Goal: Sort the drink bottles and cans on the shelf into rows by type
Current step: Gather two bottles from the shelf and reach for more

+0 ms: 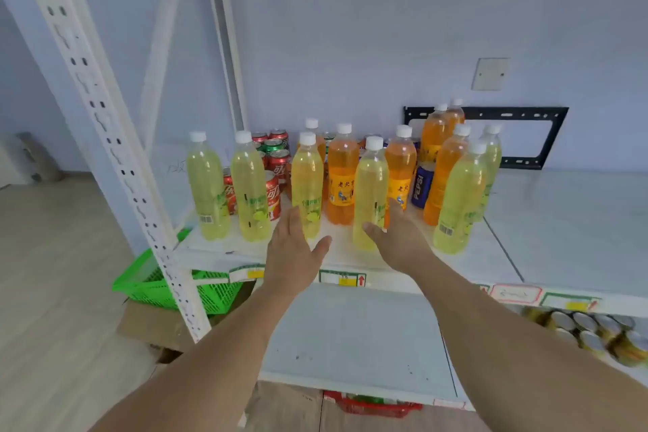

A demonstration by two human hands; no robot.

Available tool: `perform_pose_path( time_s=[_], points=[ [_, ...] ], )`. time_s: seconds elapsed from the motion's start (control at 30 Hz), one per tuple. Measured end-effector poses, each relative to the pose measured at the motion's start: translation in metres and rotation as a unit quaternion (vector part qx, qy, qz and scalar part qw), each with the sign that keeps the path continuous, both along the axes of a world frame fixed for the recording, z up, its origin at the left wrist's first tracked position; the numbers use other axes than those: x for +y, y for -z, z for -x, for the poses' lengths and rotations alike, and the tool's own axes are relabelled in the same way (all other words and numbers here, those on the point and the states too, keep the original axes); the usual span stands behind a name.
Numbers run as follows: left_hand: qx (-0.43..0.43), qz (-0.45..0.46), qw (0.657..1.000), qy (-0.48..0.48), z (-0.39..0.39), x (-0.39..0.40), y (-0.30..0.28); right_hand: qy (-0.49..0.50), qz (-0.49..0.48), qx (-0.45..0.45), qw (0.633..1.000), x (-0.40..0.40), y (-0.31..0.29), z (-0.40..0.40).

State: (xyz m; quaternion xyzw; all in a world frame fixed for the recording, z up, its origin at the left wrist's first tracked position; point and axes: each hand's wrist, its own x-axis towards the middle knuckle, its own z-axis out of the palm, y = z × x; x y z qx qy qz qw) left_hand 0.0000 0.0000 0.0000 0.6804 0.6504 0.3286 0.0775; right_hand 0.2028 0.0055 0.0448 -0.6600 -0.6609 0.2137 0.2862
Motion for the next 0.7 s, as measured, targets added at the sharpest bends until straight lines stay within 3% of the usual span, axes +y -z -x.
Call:
perform_pose_path(
  time_s=[0.13, 0.27, 0.4, 0.53, 0.7],
  points=[
    [-0.13, 0.019, 0.991, -0.021, 0.0, 0.048, 0.009, 0.042, 0.003, 0.099, 0.994, 0.033, 0.014, 0.006],
    [-0.248, -0.025, 0.968, -0.004, -0.001, 0.08, 0.012, 0.082, -0.028, 0.169, 0.982, 0.053, 0.028, 0.013],
    [-0.284, -0.018, 0.959, -0.001, -0.001, 0.092, 0.019, 0.102, -0.038, 0.139, 0.984, 0.066, 0.038, 0.013],
    [-0.332, 0.009, 0.943, 0.028, 0.001, 0.086, 0.021, 0.078, -0.012, 0.196, 0.977, 0.072, 0.04, 0.005],
    [-0.434, 0.076, 0.891, 0.107, -0.012, 0.048, 0.019, 0.056, -0.009, 0.249, 0.967, 0.057, 0.04, -0.012]
  ],
)
